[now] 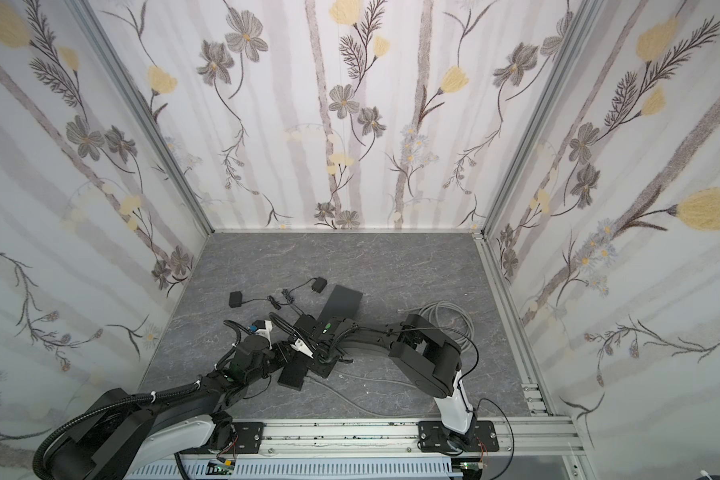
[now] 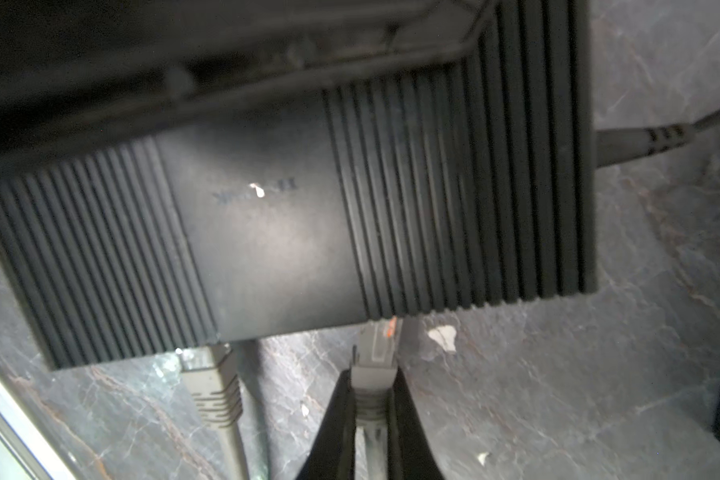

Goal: Insert the plug into the switch port
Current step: 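Hold the switch with the left gripper while the right aligns the plug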

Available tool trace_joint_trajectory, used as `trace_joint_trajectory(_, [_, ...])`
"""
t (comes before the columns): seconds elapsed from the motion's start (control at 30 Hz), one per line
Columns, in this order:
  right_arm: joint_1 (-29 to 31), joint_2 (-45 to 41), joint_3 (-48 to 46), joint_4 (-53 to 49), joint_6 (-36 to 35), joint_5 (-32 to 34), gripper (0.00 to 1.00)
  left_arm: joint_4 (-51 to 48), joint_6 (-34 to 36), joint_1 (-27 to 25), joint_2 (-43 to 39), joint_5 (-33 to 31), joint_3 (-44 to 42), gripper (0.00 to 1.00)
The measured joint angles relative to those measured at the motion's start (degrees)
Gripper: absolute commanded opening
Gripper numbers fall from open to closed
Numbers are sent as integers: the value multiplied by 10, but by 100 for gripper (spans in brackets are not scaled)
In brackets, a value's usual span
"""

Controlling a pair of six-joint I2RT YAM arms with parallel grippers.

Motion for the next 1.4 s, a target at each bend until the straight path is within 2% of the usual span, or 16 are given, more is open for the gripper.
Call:
trace_joint_trajectory(0.23, [-10, 0, 14, -22, -9, -2, 0, -6, -4, -4, -6, 0, -1, 26])
trace_joint_trajectory(0.67, [-10, -13, 0, -9, -134, 25, 0, -12, -3, -4, -2, 1, 4, 26])
trace_joint_trajectory(0.83, [-10, -12, -4, -2, -160, 31, 0, -12, -2, -4, 0, 1, 5, 26])
trace_joint_trajectory(1.4, [-6, 0, 1, -5, -126, 49, 0, 7, 2, -4, 32, 1, 18, 26])
